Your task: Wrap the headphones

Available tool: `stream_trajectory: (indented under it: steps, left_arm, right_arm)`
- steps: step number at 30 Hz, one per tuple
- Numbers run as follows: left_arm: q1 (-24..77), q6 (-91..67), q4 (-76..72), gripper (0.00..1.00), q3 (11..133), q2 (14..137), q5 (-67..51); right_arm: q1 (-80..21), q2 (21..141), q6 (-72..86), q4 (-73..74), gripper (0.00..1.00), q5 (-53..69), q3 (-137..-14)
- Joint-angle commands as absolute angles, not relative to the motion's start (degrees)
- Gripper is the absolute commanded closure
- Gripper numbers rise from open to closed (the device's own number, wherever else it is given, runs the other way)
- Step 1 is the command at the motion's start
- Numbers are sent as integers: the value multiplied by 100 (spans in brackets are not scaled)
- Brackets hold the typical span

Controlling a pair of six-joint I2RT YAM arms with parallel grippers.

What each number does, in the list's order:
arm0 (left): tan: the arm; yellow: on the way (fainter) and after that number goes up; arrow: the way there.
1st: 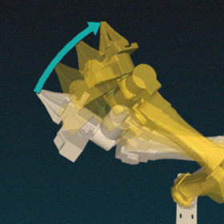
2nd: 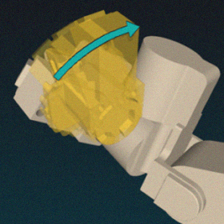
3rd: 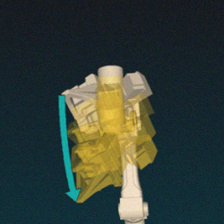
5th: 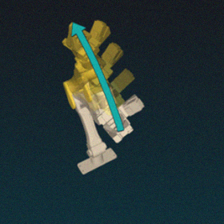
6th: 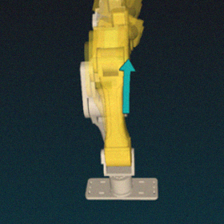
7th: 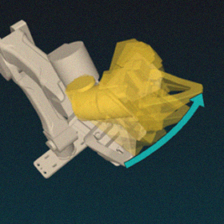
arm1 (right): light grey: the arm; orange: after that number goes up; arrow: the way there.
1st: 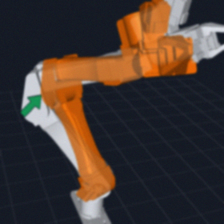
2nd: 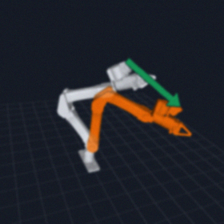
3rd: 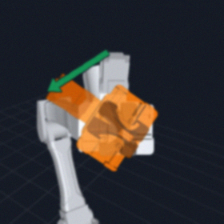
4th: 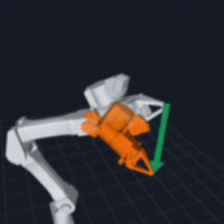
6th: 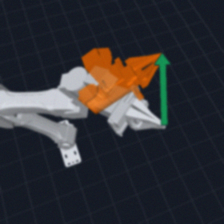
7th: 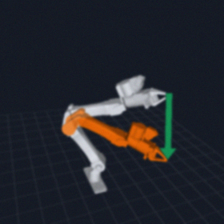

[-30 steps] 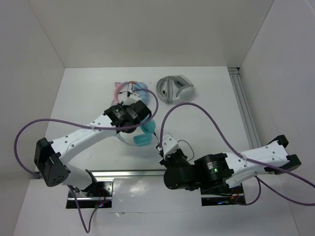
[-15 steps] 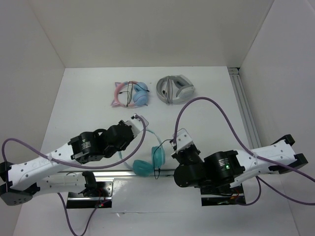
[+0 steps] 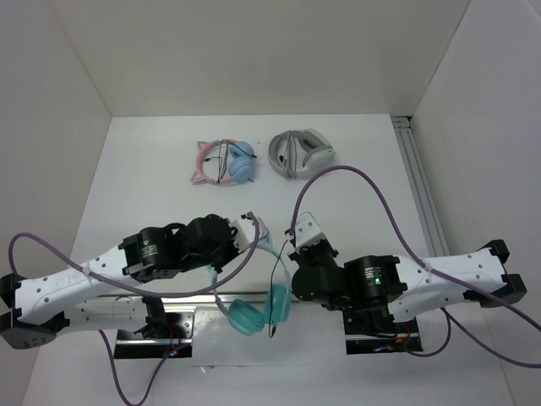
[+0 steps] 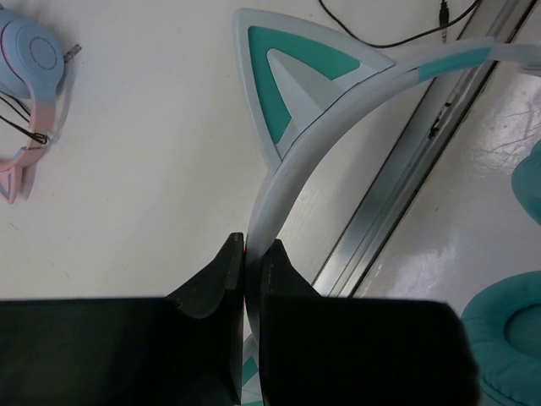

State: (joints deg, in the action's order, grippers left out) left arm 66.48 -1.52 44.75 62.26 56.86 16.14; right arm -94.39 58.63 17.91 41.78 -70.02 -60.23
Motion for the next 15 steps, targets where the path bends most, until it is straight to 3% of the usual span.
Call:
stream_trajectory:
  steps: [1, 15]
  left_arm:
    - [6662, -220, 4061, 100, 6688, 5423, 1143]
    - [6662, -387, 4315, 100, 7216, 4623, 1151]
  right_arm:
    - [-9185, 5801, 1626, 3375, 100, -6820, -5854]
    - [-8851, 5459, 1731, 2900, 100, -6697, -5476]
